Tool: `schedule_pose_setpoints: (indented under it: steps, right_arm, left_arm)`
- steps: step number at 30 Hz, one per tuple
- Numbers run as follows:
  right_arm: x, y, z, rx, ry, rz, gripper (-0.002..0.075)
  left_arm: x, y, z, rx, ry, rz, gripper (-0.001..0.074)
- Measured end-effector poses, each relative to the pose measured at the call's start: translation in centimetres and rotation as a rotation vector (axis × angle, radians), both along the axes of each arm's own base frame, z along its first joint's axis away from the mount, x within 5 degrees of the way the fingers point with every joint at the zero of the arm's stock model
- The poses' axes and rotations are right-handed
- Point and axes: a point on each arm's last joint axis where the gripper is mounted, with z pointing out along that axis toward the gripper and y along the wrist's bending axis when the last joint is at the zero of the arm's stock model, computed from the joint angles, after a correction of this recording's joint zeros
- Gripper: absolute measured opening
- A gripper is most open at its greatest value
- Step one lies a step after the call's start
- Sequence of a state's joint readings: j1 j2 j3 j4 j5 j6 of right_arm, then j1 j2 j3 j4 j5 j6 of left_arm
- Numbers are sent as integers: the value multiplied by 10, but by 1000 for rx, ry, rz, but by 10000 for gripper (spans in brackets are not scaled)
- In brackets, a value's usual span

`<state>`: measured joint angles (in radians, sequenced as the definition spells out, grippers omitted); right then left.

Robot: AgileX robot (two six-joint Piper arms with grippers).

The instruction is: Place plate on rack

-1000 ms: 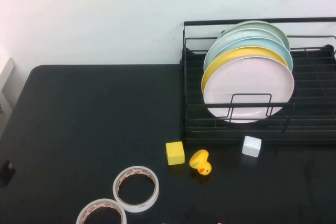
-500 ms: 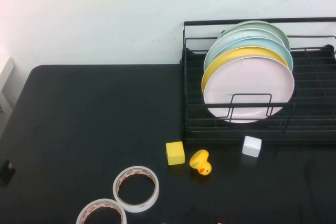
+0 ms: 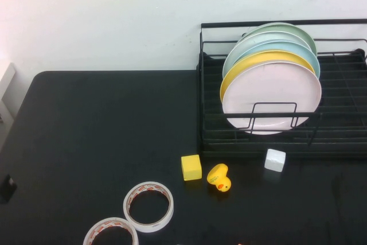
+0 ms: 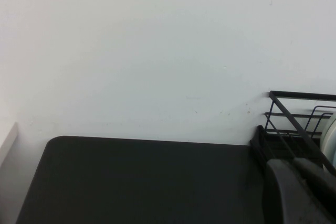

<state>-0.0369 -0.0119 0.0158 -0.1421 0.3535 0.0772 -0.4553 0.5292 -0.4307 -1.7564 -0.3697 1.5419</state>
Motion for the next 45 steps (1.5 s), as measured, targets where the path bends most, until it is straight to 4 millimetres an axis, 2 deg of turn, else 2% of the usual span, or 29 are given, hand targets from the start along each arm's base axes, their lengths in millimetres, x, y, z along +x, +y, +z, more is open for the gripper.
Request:
schedule_pose_setpoints:
  steps: [29, 32, 34, 39, 45]
  right_arm:
    - [0, 0, 0, -8, 0, -1, -2]
    - [0, 0, 0, -8, 0, -1, -2]
    - [0, 0, 0, -8, 0, -1, -2]
    - [0, 0, 0, -8, 0, -1, -2]
    - [0, 0, 0, -9, 0, -1, -2]
  left_arm:
    - [0, 1, 0, 2, 2, 16, -2]
    - [0, 0, -1, -54, 10, 9, -3]
    - [0, 0, -4, -149, 17, 7, -3]
    - [-5, -1, -22, -175, -82, -33, -2]
    - [-22, 7, -71, -251, -49, -36, -2]
